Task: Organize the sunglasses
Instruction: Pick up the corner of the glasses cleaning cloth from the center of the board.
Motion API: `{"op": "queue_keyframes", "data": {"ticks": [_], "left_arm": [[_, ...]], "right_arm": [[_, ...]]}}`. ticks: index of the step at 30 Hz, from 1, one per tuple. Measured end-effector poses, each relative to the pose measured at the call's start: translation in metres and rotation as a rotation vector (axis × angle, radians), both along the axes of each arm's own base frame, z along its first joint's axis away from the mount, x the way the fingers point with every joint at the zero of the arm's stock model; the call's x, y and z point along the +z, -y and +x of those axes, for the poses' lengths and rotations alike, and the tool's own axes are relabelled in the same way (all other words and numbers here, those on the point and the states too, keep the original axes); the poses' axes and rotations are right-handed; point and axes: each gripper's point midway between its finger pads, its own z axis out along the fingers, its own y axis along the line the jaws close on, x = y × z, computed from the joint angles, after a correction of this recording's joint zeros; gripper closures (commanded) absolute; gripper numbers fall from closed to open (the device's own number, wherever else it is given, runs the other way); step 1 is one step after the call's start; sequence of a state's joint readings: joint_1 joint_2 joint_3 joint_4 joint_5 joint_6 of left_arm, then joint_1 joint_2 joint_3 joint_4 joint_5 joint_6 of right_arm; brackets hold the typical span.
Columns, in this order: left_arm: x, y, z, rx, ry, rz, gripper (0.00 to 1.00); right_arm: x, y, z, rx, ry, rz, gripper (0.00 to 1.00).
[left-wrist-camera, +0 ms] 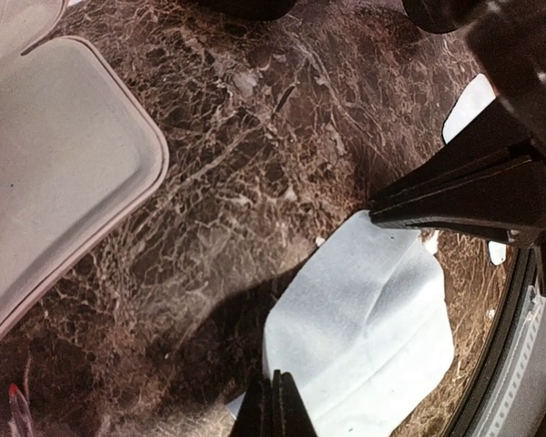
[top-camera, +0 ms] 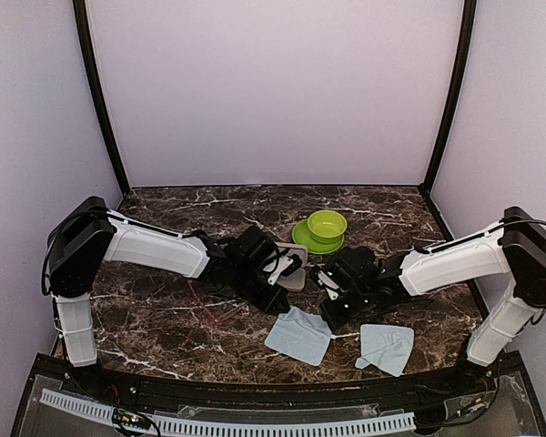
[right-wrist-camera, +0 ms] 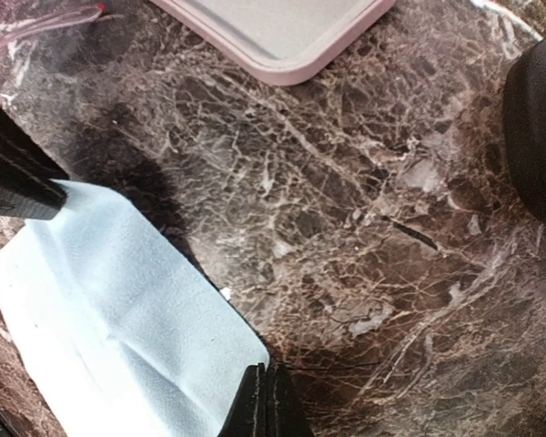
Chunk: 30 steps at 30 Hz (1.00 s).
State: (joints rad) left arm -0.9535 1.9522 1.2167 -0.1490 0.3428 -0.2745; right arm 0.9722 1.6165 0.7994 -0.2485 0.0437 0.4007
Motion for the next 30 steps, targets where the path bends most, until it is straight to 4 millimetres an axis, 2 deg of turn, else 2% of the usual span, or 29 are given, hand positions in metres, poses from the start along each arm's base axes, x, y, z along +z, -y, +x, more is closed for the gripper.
{"op": "queue_keyframes", "data": {"ticks": [6, 14, 20, 30], "left_arm": [[-0.002, -0.001, 0.005, 0.023, 0.014, -0.002, 1.00], [-0.008, -0.014, 0.013, 0.083, 0.019, 0.010, 1.00], [0.006, -0.017, 0.023, 0.114, 0.061, -0.018, 1.00], [0.011, -0.013, 0.026, 0.102, 0.083, -0.045, 0.99]], "right_arm": [[0.013, 0.002, 0.010, -0.013, 0.025, 0.037, 1.00], [0.017, 0.004, 0.030, -0.013, 0.049, 0.042, 1.00], [0.020, -0.002, 0.042, 0.009, 0.071, 0.047, 1.00], [0.024, -0.010, 0.041, 0.052, 0.065, 0.070, 1.00]]}}
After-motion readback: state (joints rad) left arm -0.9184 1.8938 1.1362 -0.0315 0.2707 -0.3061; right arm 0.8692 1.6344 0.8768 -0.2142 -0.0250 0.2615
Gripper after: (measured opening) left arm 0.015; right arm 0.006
